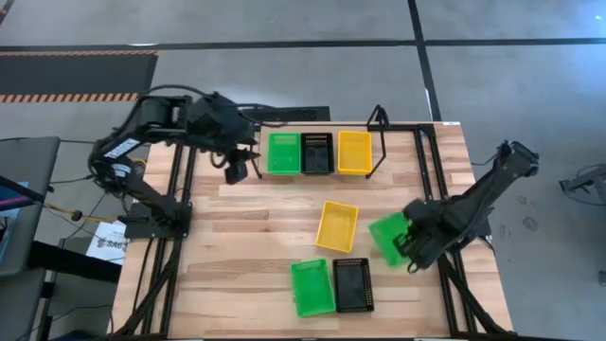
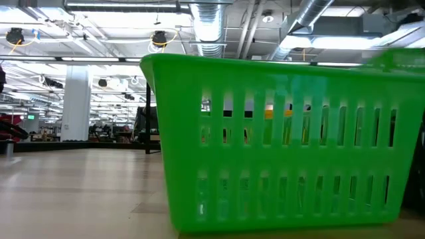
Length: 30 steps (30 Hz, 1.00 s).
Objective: Stack baskets on shelf by color
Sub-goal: Stack the right green bin on top of the green bin
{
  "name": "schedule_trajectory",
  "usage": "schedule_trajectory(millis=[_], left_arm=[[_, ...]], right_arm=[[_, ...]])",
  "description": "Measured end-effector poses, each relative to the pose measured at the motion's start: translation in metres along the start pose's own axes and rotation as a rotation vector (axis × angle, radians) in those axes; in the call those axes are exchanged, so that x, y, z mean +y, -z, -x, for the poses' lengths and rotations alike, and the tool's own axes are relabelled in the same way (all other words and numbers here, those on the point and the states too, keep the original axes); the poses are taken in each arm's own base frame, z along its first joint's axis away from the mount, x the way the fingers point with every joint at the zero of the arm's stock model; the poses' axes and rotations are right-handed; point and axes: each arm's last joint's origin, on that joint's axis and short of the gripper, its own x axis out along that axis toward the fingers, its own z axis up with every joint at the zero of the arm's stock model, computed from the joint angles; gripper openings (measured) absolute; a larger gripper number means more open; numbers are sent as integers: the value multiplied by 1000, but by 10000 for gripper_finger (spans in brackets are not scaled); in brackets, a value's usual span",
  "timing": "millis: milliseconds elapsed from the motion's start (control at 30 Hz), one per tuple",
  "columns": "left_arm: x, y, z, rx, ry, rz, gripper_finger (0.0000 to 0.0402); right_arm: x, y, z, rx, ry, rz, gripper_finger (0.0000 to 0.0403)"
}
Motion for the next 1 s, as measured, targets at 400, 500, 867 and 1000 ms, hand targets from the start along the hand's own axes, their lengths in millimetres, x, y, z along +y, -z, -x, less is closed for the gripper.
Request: schedule_trajectory(millis=[400, 500, 867, 1000], left_arm=[[-16, -26, -107, 217, 16, -136, 114], [-23, -35, -131, 180, 93, -173, 105], [-37, -48, -134, 70, 73, -288, 73], [-30, -50, -132, 32, 341, -263, 72]], right_arm=[[-14, -67, 77, -533, -153, 64, 1], [-17, -77, 83, -570, -129, 95, 1], [-18, -94, 80, -589, -55, 153, 1], [-18, -95, 80, -592, -44, 183, 1]])
